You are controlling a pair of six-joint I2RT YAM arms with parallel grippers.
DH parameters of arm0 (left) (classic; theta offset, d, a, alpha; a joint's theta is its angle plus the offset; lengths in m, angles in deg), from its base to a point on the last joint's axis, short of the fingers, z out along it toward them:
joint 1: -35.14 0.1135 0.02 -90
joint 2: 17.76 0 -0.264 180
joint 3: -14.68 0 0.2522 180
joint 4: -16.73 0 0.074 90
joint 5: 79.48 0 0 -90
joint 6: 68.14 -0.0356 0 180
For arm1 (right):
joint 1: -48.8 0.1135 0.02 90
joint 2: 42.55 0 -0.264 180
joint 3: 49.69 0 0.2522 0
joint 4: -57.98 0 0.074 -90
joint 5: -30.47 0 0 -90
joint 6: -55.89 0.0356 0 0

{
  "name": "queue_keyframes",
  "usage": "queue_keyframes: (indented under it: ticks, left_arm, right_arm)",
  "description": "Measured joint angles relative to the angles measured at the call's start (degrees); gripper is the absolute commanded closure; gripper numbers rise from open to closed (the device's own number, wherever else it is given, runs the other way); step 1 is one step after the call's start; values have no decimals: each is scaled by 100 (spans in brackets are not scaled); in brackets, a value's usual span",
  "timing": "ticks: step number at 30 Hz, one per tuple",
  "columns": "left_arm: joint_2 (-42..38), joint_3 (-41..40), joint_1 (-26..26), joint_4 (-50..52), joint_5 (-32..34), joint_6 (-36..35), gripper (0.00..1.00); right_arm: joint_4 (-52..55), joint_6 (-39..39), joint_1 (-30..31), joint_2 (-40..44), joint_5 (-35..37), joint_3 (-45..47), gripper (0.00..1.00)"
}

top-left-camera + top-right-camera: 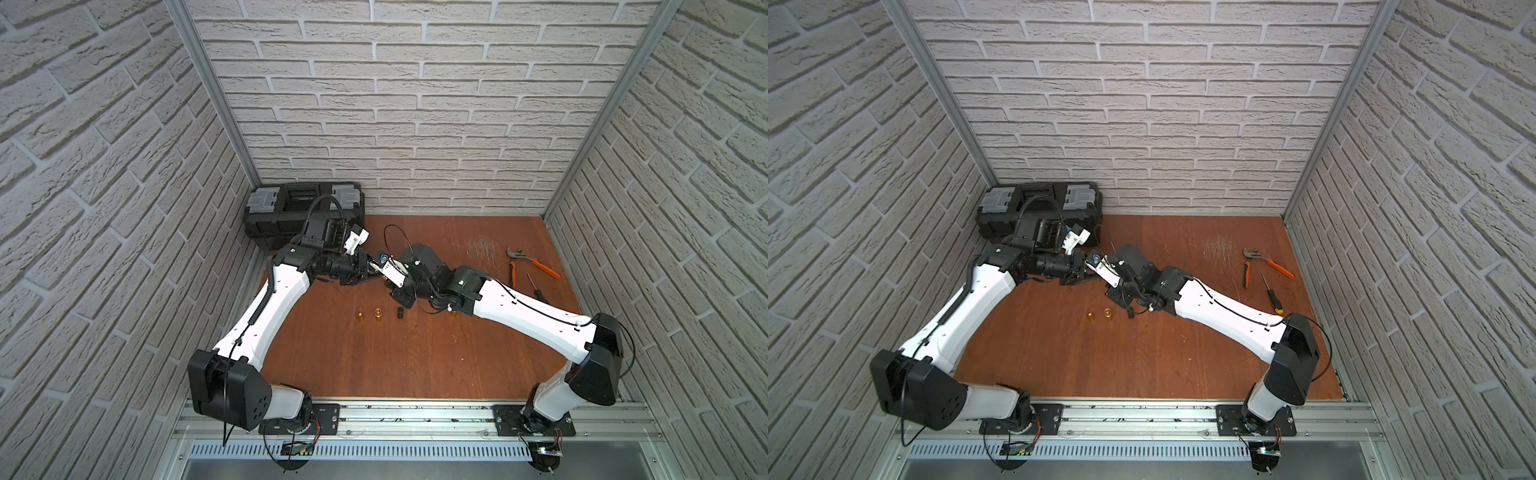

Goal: Open the lipstick cap
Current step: Place the lipstick at the center of the board.

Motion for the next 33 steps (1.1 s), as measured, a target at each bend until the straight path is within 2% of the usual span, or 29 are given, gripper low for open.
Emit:
queue_keyframes:
  ticks: [4, 9, 13, 20, 24, 27, 33]
  left_arm:
    - [4, 92, 0, 131, -11, -66, 83]
    - [4, 175, 15, 308, 37, -175, 84]
    - [4, 254, 33, 439, 243, -254, 85]
    - [2, 350, 168, 463, 601, -260, 83]
    - [55, 463, 116, 437, 1038, -291, 83]
    - [240, 509, -269, 236, 1545, -345, 83]
    - [1091, 511, -1580, -256, 2946, -632, 85]
  right_arm:
    - [-28, 0, 0, 0, 2, 0, 92]
    - [-28, 2, 11, -22, 4, -24, 72]
    - [-11, -15, 11, -35, 92, -66, 64]
    - [50, -125, 11, 2, 376, -85, 60]
    - [280, -140, 9, 286, 632, -72, 59]
    - [448, -144, 9, 750, 885, -35, 59]
    - [647, -144, 9, 1731, 1567, 39, 59]
